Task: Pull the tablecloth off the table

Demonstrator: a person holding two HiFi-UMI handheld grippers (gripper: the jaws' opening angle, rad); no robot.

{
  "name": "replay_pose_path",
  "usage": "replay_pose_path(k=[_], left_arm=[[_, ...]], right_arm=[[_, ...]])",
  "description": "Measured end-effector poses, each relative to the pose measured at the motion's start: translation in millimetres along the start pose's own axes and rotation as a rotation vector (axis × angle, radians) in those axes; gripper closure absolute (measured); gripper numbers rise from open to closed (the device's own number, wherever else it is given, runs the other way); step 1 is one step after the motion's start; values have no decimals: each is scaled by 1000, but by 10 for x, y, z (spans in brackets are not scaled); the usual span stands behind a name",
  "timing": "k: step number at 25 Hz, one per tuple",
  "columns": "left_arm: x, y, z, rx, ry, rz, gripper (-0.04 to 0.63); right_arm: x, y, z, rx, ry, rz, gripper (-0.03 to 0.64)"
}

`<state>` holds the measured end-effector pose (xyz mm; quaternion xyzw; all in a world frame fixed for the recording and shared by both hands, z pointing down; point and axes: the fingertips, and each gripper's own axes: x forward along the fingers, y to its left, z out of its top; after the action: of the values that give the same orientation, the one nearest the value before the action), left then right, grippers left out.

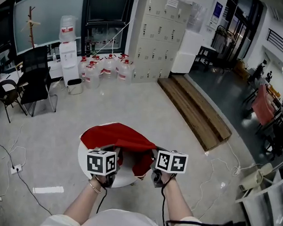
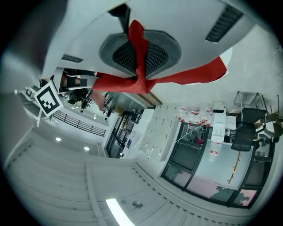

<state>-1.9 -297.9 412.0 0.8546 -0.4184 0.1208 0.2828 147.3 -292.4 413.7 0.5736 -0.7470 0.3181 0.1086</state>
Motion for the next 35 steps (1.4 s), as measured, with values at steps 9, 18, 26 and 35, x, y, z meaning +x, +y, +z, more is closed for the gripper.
replay_pose_path(k=[9,18,26,35], left_arm=[[317,-623,-260,-9,37,-48,572],[519,-1192,-361,15,64,-100,572],[740,-1872,-661,58,112,-177,572],[888,-2601,-955,100,164,-251,572]], right_arm=[[-449,-570,-14,8,-17,-45,580],[-911,-989,-25,54,-51,-74,580],[-1462,-1536,-217,120,-87,-137,580],[-2098,-2053,-455,184,-114,-209,580]])
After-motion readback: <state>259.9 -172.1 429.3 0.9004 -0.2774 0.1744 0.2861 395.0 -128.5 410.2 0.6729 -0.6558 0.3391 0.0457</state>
